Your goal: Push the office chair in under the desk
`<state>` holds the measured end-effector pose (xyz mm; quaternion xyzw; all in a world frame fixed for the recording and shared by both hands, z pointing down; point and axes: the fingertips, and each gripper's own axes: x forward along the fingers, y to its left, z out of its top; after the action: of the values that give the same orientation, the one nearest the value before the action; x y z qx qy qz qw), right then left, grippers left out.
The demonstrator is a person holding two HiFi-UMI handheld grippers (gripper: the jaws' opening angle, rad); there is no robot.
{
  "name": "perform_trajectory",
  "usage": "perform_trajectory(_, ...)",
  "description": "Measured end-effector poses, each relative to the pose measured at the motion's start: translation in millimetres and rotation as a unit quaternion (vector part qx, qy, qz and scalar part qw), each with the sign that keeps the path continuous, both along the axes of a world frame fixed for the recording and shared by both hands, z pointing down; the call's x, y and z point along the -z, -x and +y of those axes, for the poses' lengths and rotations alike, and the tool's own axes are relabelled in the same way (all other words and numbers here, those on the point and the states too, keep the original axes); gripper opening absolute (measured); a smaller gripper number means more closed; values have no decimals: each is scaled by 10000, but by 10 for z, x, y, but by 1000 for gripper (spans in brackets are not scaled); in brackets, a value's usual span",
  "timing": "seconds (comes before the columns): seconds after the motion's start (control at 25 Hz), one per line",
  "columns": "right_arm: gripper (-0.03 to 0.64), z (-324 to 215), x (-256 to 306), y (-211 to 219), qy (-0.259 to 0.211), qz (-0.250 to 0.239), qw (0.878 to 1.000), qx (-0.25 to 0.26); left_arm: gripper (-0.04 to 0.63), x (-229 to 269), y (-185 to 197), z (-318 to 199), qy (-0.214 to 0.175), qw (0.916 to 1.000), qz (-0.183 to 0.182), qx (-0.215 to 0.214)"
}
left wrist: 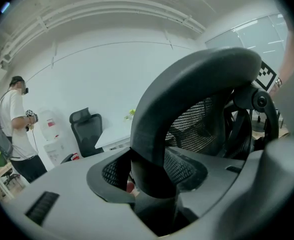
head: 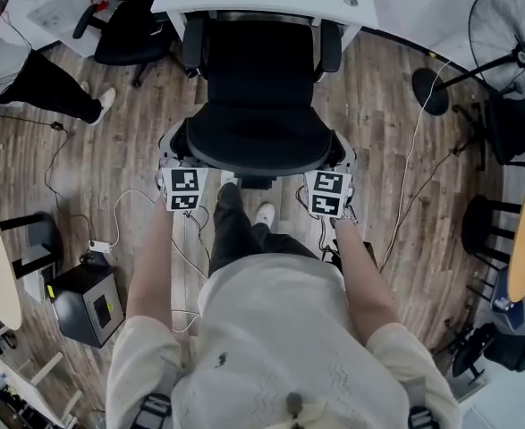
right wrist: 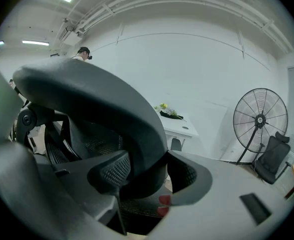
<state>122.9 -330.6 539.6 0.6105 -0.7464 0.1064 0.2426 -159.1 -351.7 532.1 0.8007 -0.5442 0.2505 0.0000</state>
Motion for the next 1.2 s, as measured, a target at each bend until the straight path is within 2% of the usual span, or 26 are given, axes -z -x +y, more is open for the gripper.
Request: perform_trajectory(1.2,238,-524,-8,-113,-30,29,10000,83,219,11,-107,-472,-5,10000,93,19)
